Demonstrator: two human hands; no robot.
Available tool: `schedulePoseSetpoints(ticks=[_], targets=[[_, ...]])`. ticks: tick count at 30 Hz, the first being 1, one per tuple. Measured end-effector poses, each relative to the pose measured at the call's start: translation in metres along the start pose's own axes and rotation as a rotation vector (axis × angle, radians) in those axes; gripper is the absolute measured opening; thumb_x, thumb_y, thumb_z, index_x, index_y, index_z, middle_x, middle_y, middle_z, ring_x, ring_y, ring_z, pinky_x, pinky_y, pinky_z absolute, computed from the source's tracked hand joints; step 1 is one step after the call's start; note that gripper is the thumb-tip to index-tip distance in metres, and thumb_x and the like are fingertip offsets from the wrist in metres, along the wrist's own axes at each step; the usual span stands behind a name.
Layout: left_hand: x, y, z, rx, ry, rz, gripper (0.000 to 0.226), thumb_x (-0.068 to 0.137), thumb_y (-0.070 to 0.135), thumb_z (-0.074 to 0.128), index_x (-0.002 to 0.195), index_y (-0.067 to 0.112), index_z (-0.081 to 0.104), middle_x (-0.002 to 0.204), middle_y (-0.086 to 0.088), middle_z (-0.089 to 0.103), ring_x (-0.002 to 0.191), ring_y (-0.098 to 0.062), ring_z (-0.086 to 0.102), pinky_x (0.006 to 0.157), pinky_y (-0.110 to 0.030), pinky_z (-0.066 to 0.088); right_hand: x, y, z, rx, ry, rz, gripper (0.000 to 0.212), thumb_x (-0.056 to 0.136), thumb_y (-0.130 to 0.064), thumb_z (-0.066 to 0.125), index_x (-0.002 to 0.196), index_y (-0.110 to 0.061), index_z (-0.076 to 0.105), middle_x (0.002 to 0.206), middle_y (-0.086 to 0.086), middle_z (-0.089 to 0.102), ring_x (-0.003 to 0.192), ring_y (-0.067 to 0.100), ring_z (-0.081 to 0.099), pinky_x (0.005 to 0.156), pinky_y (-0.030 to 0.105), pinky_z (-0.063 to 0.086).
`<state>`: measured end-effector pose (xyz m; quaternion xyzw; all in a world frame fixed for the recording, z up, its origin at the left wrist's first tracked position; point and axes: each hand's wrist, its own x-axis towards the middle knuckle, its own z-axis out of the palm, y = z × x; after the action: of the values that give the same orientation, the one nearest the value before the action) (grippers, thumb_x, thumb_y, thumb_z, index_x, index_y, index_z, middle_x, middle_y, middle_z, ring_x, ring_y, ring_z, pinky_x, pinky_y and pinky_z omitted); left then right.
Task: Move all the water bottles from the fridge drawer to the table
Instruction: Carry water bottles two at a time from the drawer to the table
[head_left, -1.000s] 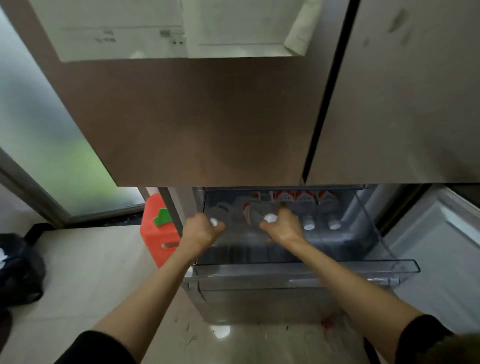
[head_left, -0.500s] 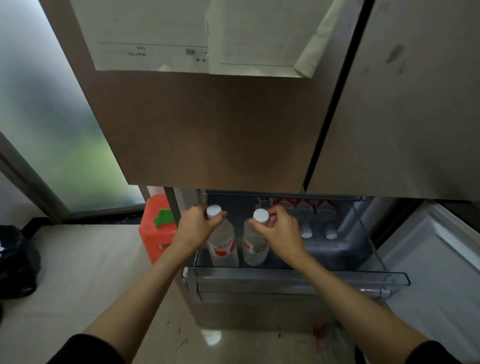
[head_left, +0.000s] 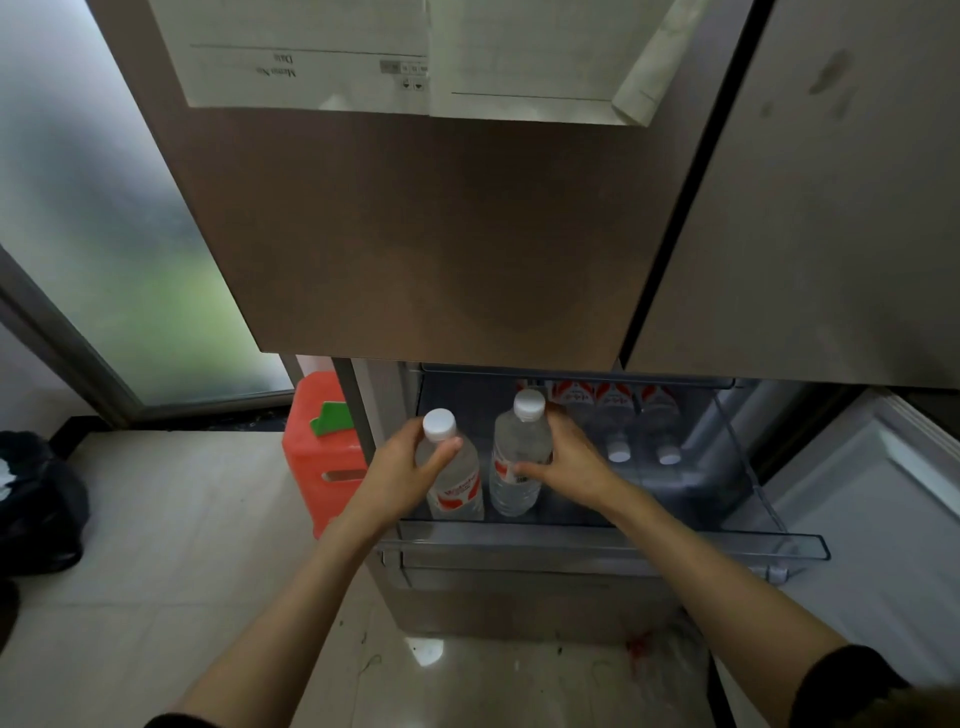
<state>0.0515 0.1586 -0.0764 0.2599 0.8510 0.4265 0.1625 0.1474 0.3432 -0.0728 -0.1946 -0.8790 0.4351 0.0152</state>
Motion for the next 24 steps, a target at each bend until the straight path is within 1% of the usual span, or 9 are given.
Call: schedulePoseSetpoints(ticks=[3, 5, 8, 10, 11, 14, 17, 20, 24], targets=[[0.000, -0.003, -0.002, 0.000, 0.008, 0.015, 0.039, 0.090, 0.036, 0.051, 0.122, 0.014, 0.052, 0.123, -0.007, 0.059, 0.113, -0.023, 0.055, 0.083, -0.028, 0.046, 0.003, 0.001, 0.001, 0.050, -0.076, 0.010, 0.083, 0.073, -0.014, 0.076, 0.140, -0.022, 0.027, 0.136, 0.002, 0.043, 0.128, 0.018, 0.041, 0.108, 0.036, 0.035], [-0.001, -0.004, -0.001, -0.004, -0.022, 0.017, 0.039, 0.090, 0.036, 0.052, 0.123, 0.016, 0.050, 0.120, -0.004, 0.059, 0.108, -0.019, 0.056, 0.083, -0.027, 0.044, 0.003, -0.002, 0.002, 0.086, -0.080, 0.013, 0.083, 0.073, -0.012, 0.076, 0.139, -0.023, 0.026, 0.132, 0.000, 0.044, 0.122, 0.015, 0.042, 0.104, 0.031, 0.035], [-0.002, -0.006, 0.000, 0.005, -0.124, 0.037, 0.052, 0.081, 0.030, 0.068, 0.125, 0.018, 0.044, 0.116, 0.004, 0.053, 0.103, -0.010, 0.051, 0.085, -0.024, 0.041, 0.000, -0.006, 0.003, 0.091, -0.041, 0.000, 0.062, 0.072, -0.007, 0.077, 0.123, -0.016, 0.042, 0.105, -0.008, 0.050, 0.098, 0.006, 0.047, 0.084, 0.014, 0.040], [0.001, -0.013, 0.001, 0.005, -0.170, 0.035, 0.069, 0.071, 0.022, 0.078, 0.128, 0.018, 0.038, 0.124, -0.002, 0.051, 0.111, -0.015, 0.050, 0.090, -0.025, 0.041, -0.002, -0.006, 0.004, 0.113, -0.031, -0.011, 0.049, 0.072, -0.007, 0.077, 0.107, -0.021, 0.046, 0.093, -0.016, 0.049, 0.086, -0.001, 0.048, 0.069, 0.006, 0.040], [0.001, -0.015, 0.001, 0.015, -0.172, 0.027, 0.074, 0.069, 0.018, 0.079, 0.129, 0.018, 0.036, 0.127, -0.005, 0.050, 0.115, -0.018, 0.050, 0.092, -0.025, 0.041, -0.003, -0.006, 0.004, 0.137, -0.037, -0.006, 0.048, 0.073, -0.009, 0.076, 0.106, -0.023, 0.044, 0.094, -0.016, 0.049, 0.086, -0.002, 0.048, 0.068, 0.007, 0.041], [0.003, -0.016, 0.001, 0.034, -0.121, 0.026, 0.071, 0.071, 0.016, 0.078, 0.130, 0.018, 0.038, 0.124, -0.003, 0.054, 0.108, -0.012, 0.051, 0.089, -0.024, 0.042, -0.004, -0.007, 0.005, 0.151, -0.035, 0.021, 0.057, 0.074, -0.017, 0.076, 0.119, -0.020, 0.042, 0.107, -0.009, 0.048, 0.098, 0.004, 0.047, 0.081, 0.015, 0.039], [0.004, -0.014, -0.002, -0.001, -0.086, 0.035, 0.065, 0.071, 0.020, 0.078, 0.126, 0.020, 0.043, 0.118, 0.001, 0.058, 0.102, -0.009, 0.053, 0.085, -0.020, 0.041, -0.006, -0.005, 0.007, 0.115, 0.000, 0.035, 0.063, 0.071, -0.022, 0.079, 0.122, -0.017, 0.042, 0.109, -0.008, 0.049, 0.101, 0.007, 0.048, 0.081, 0.018, 0.039], [0.000, -0.008, -0.004, 0.012, -0.057, 0.088, 0.065, 0.070, 0.019, 0.079, 0.126, 0.018, 0.046, 0.121, -0.002, 0.058, 0.103, -0.007, 0.050, 0.089, -0.021, 0.042, -0.011, -0.003, 0.005, 0.118, 0.037, 0.055, 0.066, 0.071, -0.025, 0.079, 0.124, -0.017, 0.040, 0.111, -0.007, 0.049, 0.105, 0.010, 0.049, 0.085, 0.022, 0.041], [-0.009, 0.003, -0.011, 0.053, -0.006, 0.216, 0.073, 0.070, 0.018, 0.078, 0.133, 0.020, 0.042, 0.129, 0.000, 0.054, 0.118, -0.012, 0.048, 0.101, -0.031, 0.041, -0.024, -0.008, -0.003, 0.090, 0.085, 0.028, 0.067, 0.070, -0.027, 0.079, 0.123, -0.023, 0.039, 0.115, -0.007, 0.049, 0.109, 0.012, 0.049, 0.091, 0.029, 0.044]])
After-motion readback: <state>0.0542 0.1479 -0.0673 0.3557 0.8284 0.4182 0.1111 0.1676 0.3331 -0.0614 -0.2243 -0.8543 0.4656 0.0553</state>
